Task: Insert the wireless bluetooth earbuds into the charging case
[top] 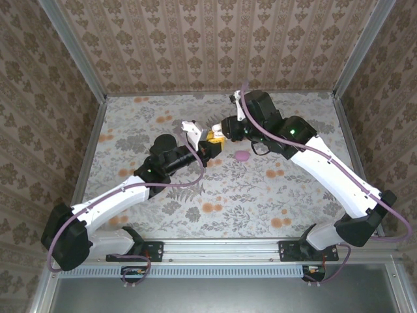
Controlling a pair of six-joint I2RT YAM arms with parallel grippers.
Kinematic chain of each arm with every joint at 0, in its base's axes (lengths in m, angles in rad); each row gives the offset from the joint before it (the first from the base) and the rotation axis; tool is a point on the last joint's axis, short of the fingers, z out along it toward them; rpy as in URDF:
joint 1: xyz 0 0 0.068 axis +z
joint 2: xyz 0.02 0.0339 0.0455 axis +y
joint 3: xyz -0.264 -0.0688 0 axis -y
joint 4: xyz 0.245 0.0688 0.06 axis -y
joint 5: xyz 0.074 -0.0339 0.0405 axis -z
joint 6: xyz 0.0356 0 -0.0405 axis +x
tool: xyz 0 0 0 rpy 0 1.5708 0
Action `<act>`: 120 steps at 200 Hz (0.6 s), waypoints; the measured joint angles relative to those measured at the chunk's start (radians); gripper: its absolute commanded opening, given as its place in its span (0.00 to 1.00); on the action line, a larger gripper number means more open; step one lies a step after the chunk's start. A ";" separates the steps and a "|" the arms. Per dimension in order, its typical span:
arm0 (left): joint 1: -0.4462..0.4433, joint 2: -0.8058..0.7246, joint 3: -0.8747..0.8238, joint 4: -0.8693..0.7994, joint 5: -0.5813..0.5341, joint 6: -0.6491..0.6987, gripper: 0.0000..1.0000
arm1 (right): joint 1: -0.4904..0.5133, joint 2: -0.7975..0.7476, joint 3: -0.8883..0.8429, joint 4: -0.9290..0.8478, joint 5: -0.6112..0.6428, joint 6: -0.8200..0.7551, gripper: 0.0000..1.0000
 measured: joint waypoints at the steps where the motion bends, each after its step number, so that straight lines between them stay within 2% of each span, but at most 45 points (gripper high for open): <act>1: 0.000 0.000 0.000 0.000 0.000 0.000 0.25 | 0.000 0.000 0.000 0.000 0.000 0.000 0.29; 120: -0.004 0.002 0.002 0.007 -0.012 -0.025 0.25 | 0.011 -0.019 -0.071 0.075 0.026 -0.029 0.30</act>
